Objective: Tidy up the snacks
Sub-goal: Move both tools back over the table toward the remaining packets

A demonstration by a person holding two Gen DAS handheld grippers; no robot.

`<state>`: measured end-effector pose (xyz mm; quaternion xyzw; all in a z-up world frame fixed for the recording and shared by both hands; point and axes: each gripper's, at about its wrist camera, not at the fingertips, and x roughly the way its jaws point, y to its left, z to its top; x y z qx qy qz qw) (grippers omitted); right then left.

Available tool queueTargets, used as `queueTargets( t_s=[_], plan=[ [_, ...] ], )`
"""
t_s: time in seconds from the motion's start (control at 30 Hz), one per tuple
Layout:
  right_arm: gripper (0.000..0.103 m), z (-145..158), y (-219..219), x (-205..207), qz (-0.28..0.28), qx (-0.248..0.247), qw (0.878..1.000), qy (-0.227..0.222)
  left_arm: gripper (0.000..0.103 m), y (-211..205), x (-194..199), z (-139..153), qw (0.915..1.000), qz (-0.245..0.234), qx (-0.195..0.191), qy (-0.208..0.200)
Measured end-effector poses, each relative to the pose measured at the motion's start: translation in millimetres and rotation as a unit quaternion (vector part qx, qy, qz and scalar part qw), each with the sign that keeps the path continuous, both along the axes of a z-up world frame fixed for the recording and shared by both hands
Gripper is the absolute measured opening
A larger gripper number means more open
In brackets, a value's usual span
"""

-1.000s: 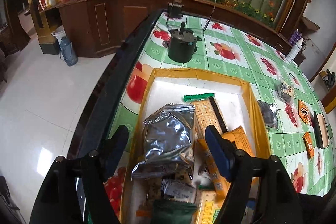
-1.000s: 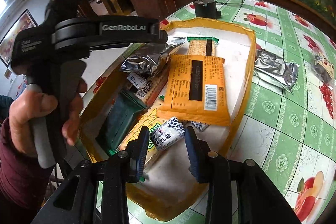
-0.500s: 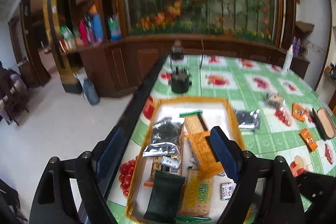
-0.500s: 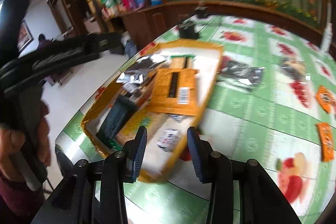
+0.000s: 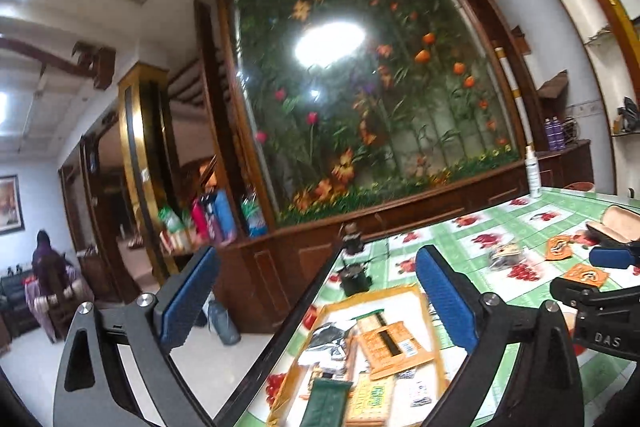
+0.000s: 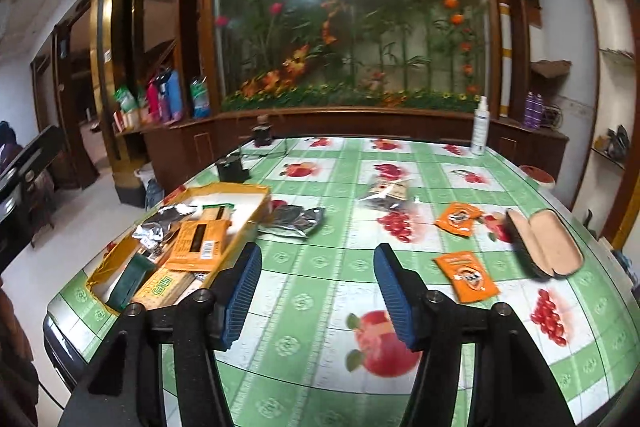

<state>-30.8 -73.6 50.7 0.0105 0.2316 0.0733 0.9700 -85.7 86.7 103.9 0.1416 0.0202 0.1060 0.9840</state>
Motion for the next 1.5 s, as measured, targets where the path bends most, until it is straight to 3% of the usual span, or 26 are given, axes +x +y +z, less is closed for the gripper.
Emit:
queueTargets(
  t_s=[0.3,0.53,0.63,0.8,0.93,1.1,1.2,1.4,1.5],
  plan=[
    [0.066,-8,-34,-12,-0.025,0.006,1.0,0.004,0.099,-34,-9,3,0.9994,-0.031,0.017,0.003],
    [0.067,-21,-76,-3,-0.062,0.016,0.998,0.028,0.1,-52,14,-7,0.9973,-0.044,0.028,0.051],
    [0.067,-26,-103,-1,-0.082,0.021,0.996,0.037,0.099,-53,31,-11,0.9937,-0.053,0.018,0.097],
    [0.067,-42,-183,-2,-0.136,0.066,0.985,0.083,0.099,-44,61,-29,0.9759,-0.086,-0.043,0.196],
    [0.067,-50,-221,0,-0.155,0.107,0.975,0.119,0.099,-43,73,-39,0.9587,-0.122,-0.094,0.239],
    [0.067,-57,-206,45,-0.091,0.112,0.974,0.173,0.099,-29,86,-44,0.9361,-0.142,-0.161,0.279],
    [0.067,-61,-187,78,-0.082,0.075,0.977,0.182,0.099,-16,91,-42,0.931,-0.134,-0.183,0.286],
    [0.067,-67,-173,128,-0.076,0.076,0.974,0.2,0.099,11,111,-38,0.9189,-0.121,-0.225,0.3],
    [0.067,-74,-167,146,-0.082,0.05,0.972,0.213,0.099,17,126,-39,0.9099,-0.123,-0.244,0.312]
  ],
)
